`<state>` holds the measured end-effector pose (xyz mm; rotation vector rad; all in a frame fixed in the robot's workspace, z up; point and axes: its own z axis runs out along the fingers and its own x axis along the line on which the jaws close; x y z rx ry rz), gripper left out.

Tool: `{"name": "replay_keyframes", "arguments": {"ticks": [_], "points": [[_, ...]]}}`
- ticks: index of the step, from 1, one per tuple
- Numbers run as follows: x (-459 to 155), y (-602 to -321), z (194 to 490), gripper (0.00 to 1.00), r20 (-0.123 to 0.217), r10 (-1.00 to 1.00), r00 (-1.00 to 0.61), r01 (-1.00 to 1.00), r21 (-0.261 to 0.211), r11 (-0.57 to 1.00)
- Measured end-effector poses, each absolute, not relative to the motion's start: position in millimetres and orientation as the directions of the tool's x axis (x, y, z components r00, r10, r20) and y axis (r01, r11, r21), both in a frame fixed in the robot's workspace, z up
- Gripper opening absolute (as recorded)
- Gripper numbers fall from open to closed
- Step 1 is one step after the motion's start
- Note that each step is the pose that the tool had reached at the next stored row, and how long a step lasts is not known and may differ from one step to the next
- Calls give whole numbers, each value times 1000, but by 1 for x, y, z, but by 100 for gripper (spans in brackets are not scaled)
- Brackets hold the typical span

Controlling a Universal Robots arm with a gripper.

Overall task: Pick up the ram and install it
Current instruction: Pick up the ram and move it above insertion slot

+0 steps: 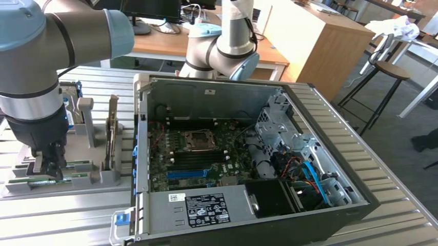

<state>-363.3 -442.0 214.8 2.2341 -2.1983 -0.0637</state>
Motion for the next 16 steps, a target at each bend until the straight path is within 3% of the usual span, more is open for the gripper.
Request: {"name": "replay_keyframes", "arguments": {"ticks": [16], "points": [[-361,-442,207,37,-27,-1000,16,-999,33,-17]]}}
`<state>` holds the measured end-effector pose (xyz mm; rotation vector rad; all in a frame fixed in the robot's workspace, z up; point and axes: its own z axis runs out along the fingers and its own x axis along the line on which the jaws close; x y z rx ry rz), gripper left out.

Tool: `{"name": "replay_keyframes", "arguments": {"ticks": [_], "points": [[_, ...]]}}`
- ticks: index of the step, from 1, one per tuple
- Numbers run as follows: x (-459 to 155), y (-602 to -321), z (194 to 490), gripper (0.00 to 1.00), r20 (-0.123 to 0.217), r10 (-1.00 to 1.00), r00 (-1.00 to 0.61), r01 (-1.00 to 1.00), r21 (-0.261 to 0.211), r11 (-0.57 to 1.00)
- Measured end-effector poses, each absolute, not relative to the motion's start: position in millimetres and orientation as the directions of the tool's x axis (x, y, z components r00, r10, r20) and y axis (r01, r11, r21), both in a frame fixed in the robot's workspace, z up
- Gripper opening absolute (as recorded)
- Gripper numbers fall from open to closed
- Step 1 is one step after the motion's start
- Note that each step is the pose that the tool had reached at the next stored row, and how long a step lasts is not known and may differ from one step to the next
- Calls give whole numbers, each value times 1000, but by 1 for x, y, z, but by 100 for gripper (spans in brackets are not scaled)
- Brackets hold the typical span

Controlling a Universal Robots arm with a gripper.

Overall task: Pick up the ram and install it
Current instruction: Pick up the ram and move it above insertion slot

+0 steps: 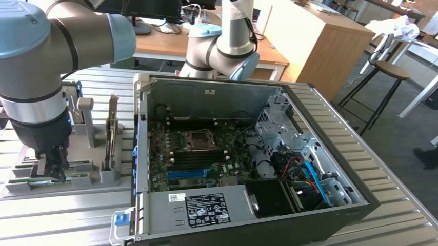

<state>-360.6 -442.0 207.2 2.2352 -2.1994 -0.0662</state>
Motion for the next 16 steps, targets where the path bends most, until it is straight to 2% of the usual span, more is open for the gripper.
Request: {"name": "replay_keyframes", "arguments": {"ticks": [16], "points": [[-361,-442,202,37,-26,-1000,17,-999,33,-18]]}}
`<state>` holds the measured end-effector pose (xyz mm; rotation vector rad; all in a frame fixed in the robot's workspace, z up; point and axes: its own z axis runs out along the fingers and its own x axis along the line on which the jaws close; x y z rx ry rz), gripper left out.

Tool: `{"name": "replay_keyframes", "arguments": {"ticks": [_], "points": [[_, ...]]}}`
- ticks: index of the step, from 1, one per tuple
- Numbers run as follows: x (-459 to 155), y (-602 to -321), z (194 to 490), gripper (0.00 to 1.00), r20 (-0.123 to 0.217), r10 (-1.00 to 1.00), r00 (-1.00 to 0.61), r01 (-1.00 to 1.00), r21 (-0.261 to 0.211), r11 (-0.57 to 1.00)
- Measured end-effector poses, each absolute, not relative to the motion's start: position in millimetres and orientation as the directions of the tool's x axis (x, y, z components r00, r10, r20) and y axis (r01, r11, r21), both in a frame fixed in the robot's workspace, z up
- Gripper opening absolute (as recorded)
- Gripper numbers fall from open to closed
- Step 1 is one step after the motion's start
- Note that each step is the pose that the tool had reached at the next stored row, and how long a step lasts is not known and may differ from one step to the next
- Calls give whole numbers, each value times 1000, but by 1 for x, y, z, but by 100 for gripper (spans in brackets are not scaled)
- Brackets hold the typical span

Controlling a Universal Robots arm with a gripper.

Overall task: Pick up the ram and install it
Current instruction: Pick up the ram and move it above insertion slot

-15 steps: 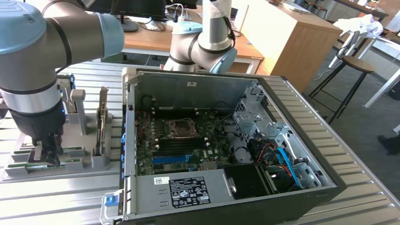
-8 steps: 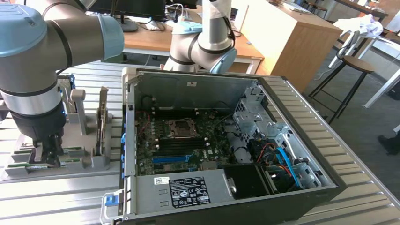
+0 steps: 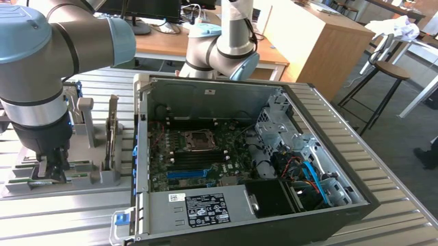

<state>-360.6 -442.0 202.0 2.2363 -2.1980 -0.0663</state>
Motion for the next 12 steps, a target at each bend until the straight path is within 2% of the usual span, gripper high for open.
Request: {"name": "replay_keyframes", "arguments": {"ticks": [12], "points": [[-361,-443,202,37,-27,-999,25,-999,33,-25]]}}
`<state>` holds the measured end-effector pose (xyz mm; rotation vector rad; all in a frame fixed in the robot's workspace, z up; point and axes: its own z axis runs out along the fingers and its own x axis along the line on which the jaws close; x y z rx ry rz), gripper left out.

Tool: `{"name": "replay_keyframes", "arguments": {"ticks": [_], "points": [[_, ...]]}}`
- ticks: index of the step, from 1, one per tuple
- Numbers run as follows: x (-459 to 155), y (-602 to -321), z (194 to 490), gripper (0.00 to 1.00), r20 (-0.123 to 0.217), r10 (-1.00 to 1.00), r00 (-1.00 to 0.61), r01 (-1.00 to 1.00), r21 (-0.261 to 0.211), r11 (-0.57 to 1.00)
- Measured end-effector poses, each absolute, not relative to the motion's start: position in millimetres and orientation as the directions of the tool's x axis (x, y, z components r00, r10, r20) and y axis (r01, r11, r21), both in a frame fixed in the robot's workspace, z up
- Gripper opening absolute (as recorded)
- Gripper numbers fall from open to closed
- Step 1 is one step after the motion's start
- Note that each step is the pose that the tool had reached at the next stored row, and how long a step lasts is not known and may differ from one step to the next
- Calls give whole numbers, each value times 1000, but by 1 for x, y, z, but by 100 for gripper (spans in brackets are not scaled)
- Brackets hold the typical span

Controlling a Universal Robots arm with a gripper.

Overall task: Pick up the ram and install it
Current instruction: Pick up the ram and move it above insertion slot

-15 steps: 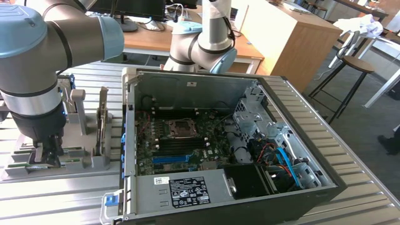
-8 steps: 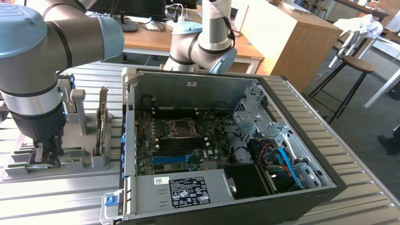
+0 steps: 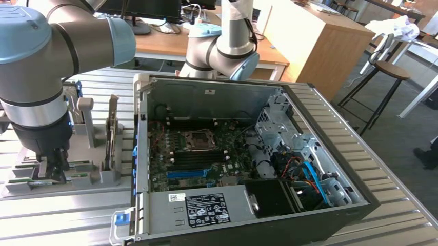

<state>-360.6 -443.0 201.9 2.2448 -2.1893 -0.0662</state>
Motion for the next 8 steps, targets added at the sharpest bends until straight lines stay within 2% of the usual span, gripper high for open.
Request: {"name": "replay_keyframes", "arguments": {"ticks": [8], "points": [[-360,-445,202,37,-26,-999,25,-999,33,-25]]}}
